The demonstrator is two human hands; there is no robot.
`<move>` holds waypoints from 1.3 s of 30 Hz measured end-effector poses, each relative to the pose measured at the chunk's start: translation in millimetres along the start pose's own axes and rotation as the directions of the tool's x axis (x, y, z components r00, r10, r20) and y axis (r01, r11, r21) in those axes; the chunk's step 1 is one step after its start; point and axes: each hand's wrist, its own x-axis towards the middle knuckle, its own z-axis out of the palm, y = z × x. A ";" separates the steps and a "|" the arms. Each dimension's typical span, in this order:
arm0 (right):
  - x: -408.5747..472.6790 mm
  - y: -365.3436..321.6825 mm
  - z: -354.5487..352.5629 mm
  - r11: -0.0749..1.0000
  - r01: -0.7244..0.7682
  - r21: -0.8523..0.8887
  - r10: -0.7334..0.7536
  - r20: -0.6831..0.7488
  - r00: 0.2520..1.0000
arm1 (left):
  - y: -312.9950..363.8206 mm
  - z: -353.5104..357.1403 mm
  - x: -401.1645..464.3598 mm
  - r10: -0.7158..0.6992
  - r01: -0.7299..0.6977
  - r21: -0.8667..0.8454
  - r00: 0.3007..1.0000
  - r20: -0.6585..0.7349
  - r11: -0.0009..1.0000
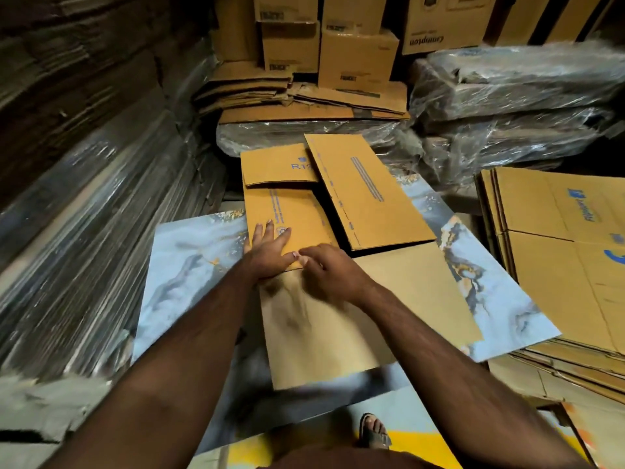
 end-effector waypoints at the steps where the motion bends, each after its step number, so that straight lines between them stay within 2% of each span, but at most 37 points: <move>1: 12.3 -0.9 1.7 0.996 -0.030 0.081 0.031 -0.016 0.999 | 1.2 0.4 0.8 -0.008 0.008 0.009 1.000 0.002 1.000; 3: 36.2 -4.3 8.3 0.980 -0.163 0.112 0.159 0.041 0.986 | 2.8 0.4 2.5 -0.034 0.034 0.028 0.999 0.010 0.999; 6: 57.5 -2.1 21.6 0.943 -0.320 -0.091 0.323 0.021 0.946 | 2.4 -1.6 2.9 -0.073 0.072 0.015 0.997 0.020 0.997; 9: 60.1 3.0 8.6 0.946 -0.283 -0.160 0.247 -0.213 0.945 | 3.5 -6.5 2.0 -0.146 0.148 -0.055 0.989 0.030 0.987; 11: 64.2 13.5 -11.3 0.919 -0.236 -0.316 0.116 -0.354 0.928 | 7.3 -9.2 3.6 -0.229 0.233 -0.139 0.973 0.043 0.963; 13: 72.3 29.7 -40.1 0.860 -0.243 -0.449 0.026 -0.437 0.899 | 11.1 -11.1 8.7 -0.306 0.308 -0.220 0.951 0.044 0.925; 15: 80.7 52.7 -71.3 0.785 -0.322 -0.529 0.043 -0.472 0.880 | 12.4 -12.8 15.7 -0.353 0.354 -0.274 0.934 0.057 0.894; 17: 82.7 80.8 -99.0 0.701 -0.438 -0.562 0.161 -0.474 0.866 | 11.4 -13.4 23.1 -0.376 0.382 -0.313 0.923 0.084 0.870; 19: 77.1 112.1 -118.0 0.616 -0.534 -0.580 0.312 -0.442 0.841 | 10.9 -14.4 29.8 -0.391 0.402 -0.332 0.915 0.100 0.853; 21: 67.3 142.2 -126.9 0.574 -0.582 -0.576 0.468 -0.353 0.810 | 12.3 -16.7 34.9 -0.412 0.427 -0.313 0.904 0.118 0.848; 24: 54.4 173.1 -128.8 0.619 -0.589 -0.520 0.596 -0.178 0.783 | 16.2 -21.2 40.7 -0.456 0.474 -0.274 0.881 0.130 0.837; 26: 51.6 183.7 -129.2 0.681 -0.572 -0.457 0.594 -0.112 0.797 | 19.4 -22.0 44.2 -0.489 0.505 -0.288 0.862 0.133 0.813; 27: 53.5 186.1 -130.5 0.679 -0.567 -0.466 0.593 -0.106 0.798 | 20.8 -21.6 46.1 -0.501 0.512 -0.304 0.857 0.119 0.803; 29: 62.9 181.5 -134.2 0.605 -0.554 -0.572 0.590 -0.147 0.794 | 24.8 -17.4 49.1 -0.544 0.530 -0.340 0.837 0.064 0.776; 31: 79.0 171.4 -133.9 0.555 -0.499 -0.666 0.496 -0.218 0.841 | 28.0 -13.8 52.2 -0.603 0.562 -0.362 0.798 0.001 0.744; 33: 98.6 160.5 -124.6 0.618 -0.392 -0.681 0.349 -0.209 0.914 | 31.3 -16.1 56.6 -0.633 0.577 -0.397 0.774 -0.012 0.714; 36: 129.1 148.7 -96.9 0.731 -0.217 -0.647 0.279 -0.006 0.960 | 27.3 -25.0 65.9 -0.659 0.619 -0.445 0.748 0.081 0.647; 39: 157.4 147.1 -74.0 0.772 -0.146 -0.619 0.309 0.165 0.937 | 7.5 -25.2 84.5 -0.643 0.643 -0.413 0.748 0.163 0.644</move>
